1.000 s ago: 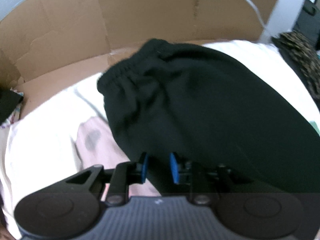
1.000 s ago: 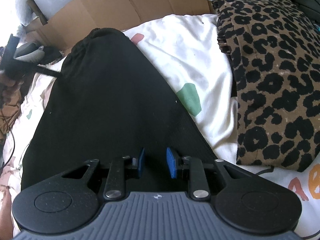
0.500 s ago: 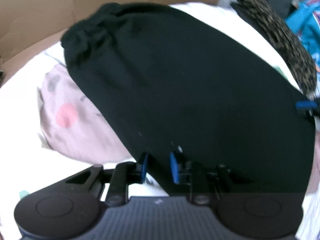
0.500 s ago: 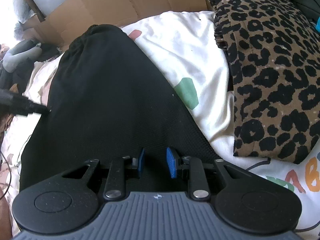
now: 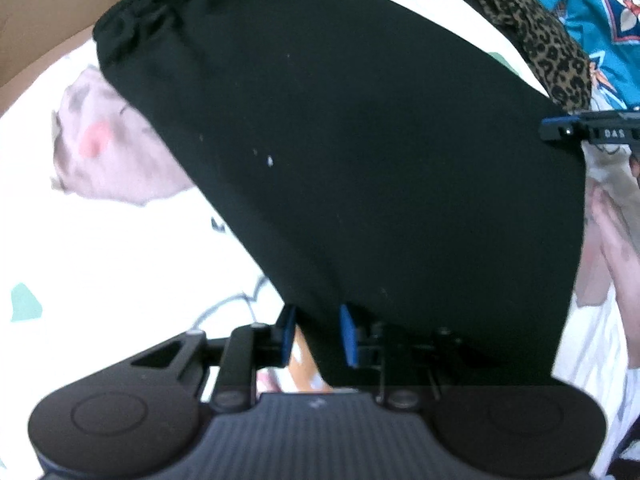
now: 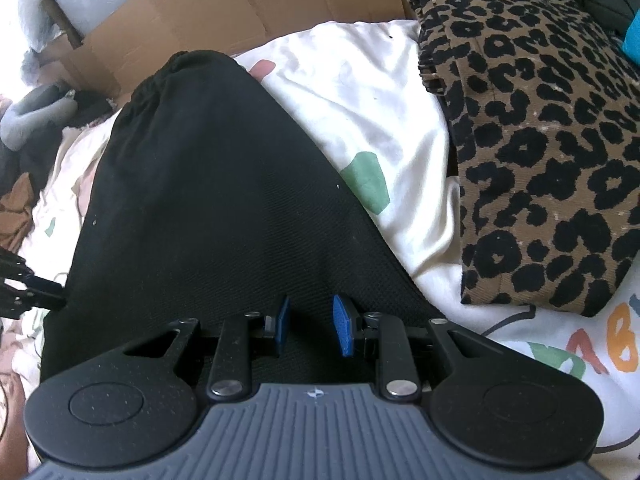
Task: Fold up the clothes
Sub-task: 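Lift the black shorts by the waistband with the left gripper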
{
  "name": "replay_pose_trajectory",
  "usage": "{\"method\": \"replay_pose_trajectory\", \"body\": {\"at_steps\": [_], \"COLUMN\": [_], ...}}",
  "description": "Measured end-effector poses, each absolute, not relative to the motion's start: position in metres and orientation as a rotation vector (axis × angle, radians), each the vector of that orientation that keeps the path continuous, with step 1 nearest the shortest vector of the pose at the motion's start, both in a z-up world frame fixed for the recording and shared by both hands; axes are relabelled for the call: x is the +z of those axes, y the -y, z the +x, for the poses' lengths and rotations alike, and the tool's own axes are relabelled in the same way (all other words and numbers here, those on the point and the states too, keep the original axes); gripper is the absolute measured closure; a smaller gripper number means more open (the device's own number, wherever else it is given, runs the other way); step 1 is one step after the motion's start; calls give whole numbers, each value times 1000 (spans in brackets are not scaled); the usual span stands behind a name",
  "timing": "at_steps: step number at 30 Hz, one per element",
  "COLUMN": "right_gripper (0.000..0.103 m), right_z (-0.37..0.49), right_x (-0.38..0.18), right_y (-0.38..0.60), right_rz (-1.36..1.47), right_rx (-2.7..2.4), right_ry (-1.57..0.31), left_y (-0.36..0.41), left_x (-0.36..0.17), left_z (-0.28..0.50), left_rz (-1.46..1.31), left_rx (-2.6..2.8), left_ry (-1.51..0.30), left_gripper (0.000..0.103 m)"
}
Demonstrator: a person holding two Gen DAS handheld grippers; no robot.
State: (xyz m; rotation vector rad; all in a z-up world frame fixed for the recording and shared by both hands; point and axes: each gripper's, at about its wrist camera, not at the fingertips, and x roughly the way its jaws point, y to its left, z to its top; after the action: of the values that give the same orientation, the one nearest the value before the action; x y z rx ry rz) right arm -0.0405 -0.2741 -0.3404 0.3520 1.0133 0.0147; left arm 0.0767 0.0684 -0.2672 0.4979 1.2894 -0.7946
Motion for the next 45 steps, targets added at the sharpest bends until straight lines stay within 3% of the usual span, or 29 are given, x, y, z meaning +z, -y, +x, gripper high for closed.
{"method": "replay_pose_trajectory", "body": {"at_steps": [6,12,27,39,45], "right_gripper": [72,72,69,62,61], "right_z": [-46,-46,-17,18,18], "right_x": [-339,-325,-285,-277,-281], "right_y": [272,268,218,147,121], "right_rz": [301,224,193,143,119], "right_rx": [1,-37,102,324,405], "right_ry": [-1041,-1109,-1102,-1103,-1115], "left_y": [-76,-88,-145,-133,-108], "left_x": [-268,-262,-257,-271,-284], "left_z": [56,20,19,11,4], "left_rz": [449,474,213,312,419], "left_rx": [-751,-710,-654,-715,-746], "left_ry": [-1257,-1115,-1134,-1050,-1003], "left_gripper": [78,78,77,66,55]}}
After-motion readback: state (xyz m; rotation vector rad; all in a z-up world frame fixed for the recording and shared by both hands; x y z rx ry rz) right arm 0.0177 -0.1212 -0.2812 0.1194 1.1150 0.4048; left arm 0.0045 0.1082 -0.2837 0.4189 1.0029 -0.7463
